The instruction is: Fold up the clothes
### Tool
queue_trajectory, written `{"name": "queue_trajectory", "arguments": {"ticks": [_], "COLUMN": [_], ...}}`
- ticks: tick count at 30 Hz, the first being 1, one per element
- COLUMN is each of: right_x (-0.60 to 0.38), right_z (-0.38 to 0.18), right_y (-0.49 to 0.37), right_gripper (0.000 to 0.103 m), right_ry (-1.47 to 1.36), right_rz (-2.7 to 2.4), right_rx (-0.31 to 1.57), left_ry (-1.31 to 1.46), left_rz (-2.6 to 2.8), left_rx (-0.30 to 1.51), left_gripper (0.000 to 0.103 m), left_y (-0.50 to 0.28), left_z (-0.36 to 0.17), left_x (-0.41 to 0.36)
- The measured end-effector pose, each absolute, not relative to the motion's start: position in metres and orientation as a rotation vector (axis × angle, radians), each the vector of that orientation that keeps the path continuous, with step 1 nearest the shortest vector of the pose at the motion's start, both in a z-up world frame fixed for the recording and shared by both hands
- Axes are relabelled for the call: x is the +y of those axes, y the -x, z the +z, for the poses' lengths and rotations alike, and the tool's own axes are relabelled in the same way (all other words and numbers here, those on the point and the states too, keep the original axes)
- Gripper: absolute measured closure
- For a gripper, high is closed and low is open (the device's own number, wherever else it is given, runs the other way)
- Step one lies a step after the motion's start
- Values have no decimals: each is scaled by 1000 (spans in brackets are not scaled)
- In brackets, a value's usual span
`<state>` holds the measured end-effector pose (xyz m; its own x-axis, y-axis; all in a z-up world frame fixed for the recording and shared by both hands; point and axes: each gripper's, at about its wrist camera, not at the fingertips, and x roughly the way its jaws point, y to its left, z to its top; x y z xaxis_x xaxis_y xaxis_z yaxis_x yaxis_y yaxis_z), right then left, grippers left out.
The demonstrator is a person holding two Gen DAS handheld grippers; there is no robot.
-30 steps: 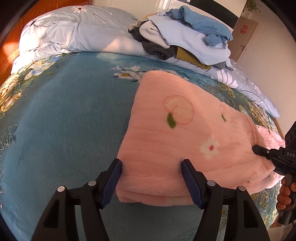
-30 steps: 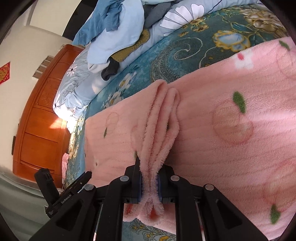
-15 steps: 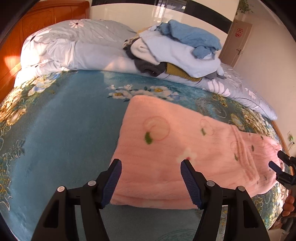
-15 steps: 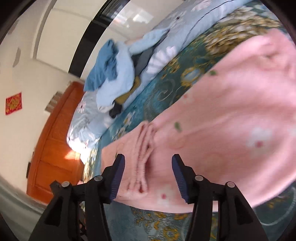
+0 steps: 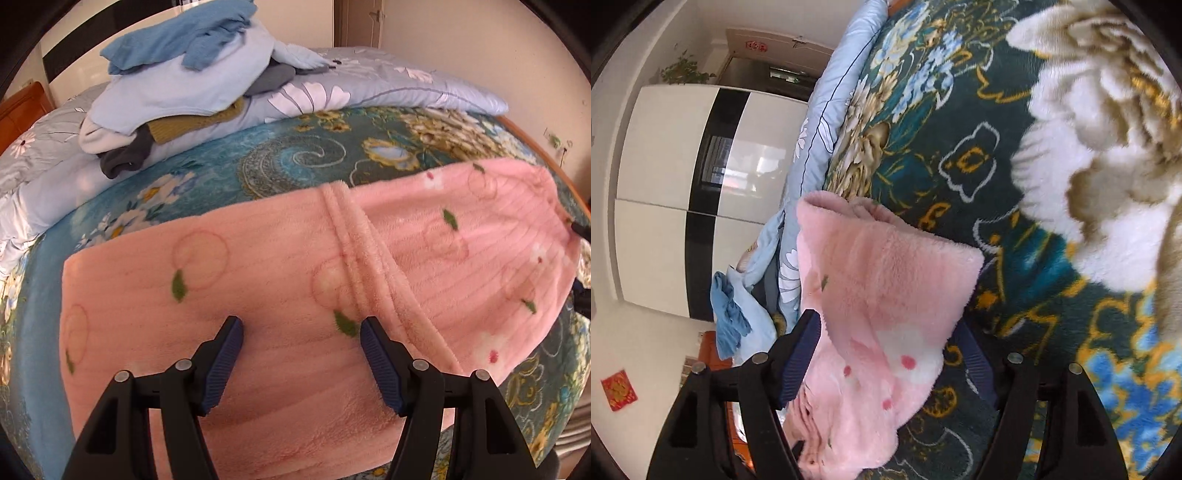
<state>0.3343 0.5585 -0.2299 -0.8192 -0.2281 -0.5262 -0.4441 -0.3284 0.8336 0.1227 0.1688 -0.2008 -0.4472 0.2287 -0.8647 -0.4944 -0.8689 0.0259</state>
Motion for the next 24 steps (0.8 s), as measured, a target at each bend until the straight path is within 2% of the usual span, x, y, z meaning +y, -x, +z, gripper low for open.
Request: {"name": "queue_trajectory", "arguments": {"ticks": [3, 7, 9, 11, 16, 20, 24], "right_x": [562, 563, 562, 560, 528, 453, 360], "right_z": [-242, -234, -228, -222, -163, -80, -12], "right_y": [-322, -313, -307, -300, -282, -260, -244], "right_gripper": [25, 24, 33, 70, 77, 77, 77], "right_ry": [877, 885, 899, 923, 947, 957, 945], "right_rz": [2241, 2230, 2240, 2258, 2418, 2687, 2929], "right_rx": [1797, 1760, 1730, 1681, 1398, 1047, 806], "left_ry": [1331, 1325, 1305, 1271, 1192, 1191, 1214], "left_rz": [2314, 2296, 2308, 2335, 2486, 2557, 2578], "left_rx": [390, 243, 138, 59, -63, -191, -297], "left_gripper": [33, 33, 33, 33, 33, 33, 33], "left_y": [-125, -127, -132, -141, -157, -163, -167], "left_z": [-208, -190, -175, -160, -126, -123, -130], "left_x": [169, 145, 119, 88, -3, -53, -83]}}
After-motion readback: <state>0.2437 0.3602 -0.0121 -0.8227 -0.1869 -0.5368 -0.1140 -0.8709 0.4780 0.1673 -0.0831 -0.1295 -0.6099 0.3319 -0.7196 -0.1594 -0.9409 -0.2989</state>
